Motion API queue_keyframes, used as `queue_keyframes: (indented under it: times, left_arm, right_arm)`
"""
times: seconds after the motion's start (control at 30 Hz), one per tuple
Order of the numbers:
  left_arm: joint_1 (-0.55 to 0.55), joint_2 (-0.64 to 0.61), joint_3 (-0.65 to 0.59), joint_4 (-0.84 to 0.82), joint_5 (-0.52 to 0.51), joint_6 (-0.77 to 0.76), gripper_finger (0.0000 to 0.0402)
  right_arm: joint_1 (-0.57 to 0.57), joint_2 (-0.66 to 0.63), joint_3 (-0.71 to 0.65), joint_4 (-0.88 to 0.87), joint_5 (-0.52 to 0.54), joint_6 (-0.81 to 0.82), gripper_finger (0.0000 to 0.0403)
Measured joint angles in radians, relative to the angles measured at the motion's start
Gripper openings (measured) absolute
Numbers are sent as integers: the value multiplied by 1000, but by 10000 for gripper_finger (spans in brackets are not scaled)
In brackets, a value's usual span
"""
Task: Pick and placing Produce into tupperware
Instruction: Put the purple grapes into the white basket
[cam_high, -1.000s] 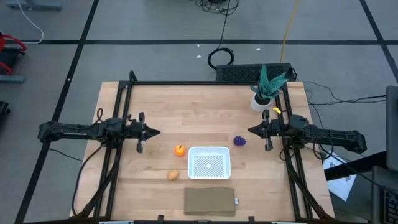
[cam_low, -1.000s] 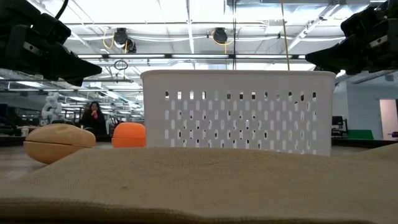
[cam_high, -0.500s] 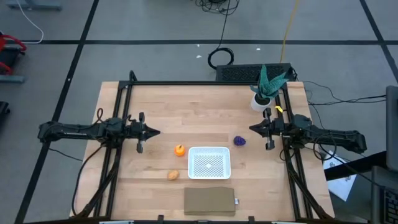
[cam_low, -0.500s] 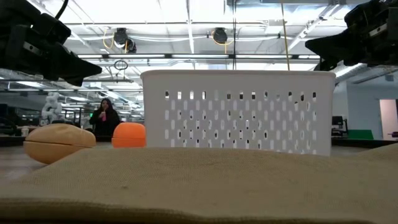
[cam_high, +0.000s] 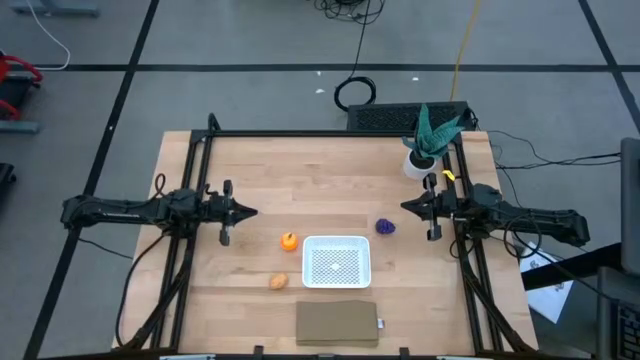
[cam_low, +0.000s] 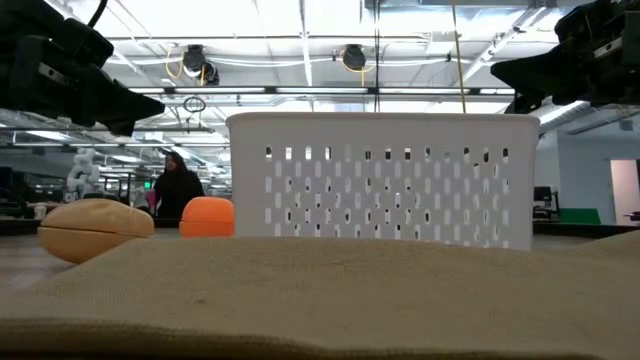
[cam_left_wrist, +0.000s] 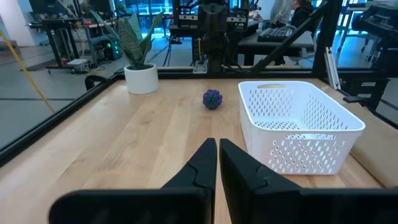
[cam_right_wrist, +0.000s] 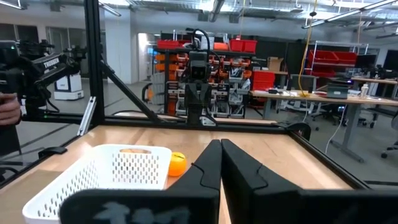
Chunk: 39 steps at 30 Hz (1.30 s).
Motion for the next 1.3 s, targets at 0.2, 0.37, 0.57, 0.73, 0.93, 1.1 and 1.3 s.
queue_keyframes:
  times: [0.2, 0.37, 0.57, 0.73, 0.93, 1.1, 1.3]
  left_arm:
    - [0, 2, 0, 38, -97, 26, 24]
    - [0, 2, 0, -16, -146, -83, 24]
    - [0, 2, 0, -82, -129, -119, 24]
    - [0, 2, 0, -93, -90, -119, 24]
    - [0, 2, 0, -95, -49, -94, 4]
    - [-1, 2, 0, -87, -26, -51, 2]
    - [-1, 2, 0, -74, -32, -26, 15]
  right_arm:
    - [0, 0, 0, -7, -2, 0, 0]
    - [0, 1, 0, -6, -2, -3, 0]
    - [0, 1, 0, 0, -3, -14, 0]
    - [0, 1, 0, -1, -3, -3, 0]
    - [0, 27, 0, -55, -6, -14, 0]
    - [0, 44, 0, -37, -4, -27, 0]
    - [0, 46, 0, -6, -3, -28, 0]
